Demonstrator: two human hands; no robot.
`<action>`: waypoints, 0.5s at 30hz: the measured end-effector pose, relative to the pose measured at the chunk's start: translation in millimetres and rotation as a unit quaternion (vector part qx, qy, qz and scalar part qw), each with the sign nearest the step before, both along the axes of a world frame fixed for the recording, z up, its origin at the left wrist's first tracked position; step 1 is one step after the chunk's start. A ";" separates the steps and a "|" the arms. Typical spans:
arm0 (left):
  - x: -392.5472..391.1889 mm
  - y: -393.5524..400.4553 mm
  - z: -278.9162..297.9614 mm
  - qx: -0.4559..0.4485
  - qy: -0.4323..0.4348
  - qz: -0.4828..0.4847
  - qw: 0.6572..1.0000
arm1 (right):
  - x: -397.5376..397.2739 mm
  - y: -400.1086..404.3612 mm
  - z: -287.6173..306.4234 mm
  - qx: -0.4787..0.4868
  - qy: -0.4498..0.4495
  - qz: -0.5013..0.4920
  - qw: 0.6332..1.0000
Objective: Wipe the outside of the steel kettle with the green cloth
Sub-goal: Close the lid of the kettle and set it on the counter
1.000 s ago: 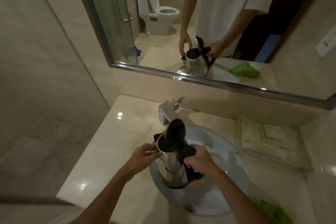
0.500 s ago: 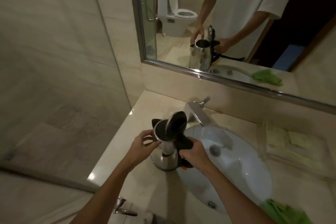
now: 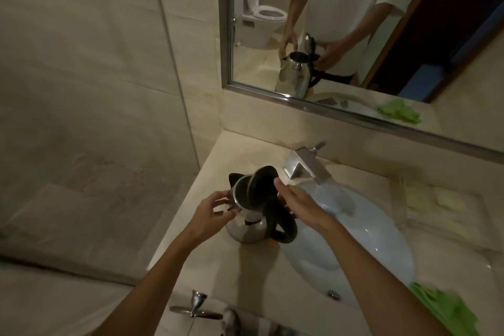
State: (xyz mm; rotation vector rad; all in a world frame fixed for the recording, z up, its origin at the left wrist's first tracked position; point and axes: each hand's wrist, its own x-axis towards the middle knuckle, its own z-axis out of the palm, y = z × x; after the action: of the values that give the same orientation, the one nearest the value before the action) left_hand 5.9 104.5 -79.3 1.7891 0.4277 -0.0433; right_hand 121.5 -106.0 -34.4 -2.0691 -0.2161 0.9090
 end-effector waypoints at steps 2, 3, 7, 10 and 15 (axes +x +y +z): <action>2.4 4.2 2.4 0.001 0.003 -0.009 1.000 | 1.6 11.5 1.3 -0.025 -0.023 -0.007 0.999; 3.7 6.8 2.3 0.004 0.004 -0.013 1.000 | 2.2 16.4 -1.2 -0.041 -0.043 -0.009 0.998; 12.0 21.1 1.1 0.053 0.031 -0.012 0.998 | 5.2 27.8 -8.2 -0.087 -0.096 -0.007 0.992; 31.9 25.1 11.3 0.090 0.011 0.051 0.995 | 14.0 18.9 -8.0 -0.088 -0.101 -0.011 0.991; 87.2 3.5 39.4 0.147 -0.055 0.041 0.987 | 52.4 -18.7 -0.3 -0.072 -0.120 -0.064 0.988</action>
State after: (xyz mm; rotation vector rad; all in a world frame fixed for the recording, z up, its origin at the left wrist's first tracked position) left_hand 93.0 108.0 -39.9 2.0493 0.4458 0.1840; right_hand 173.9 -124.7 -34.7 -2.2982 -0.1468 0.6114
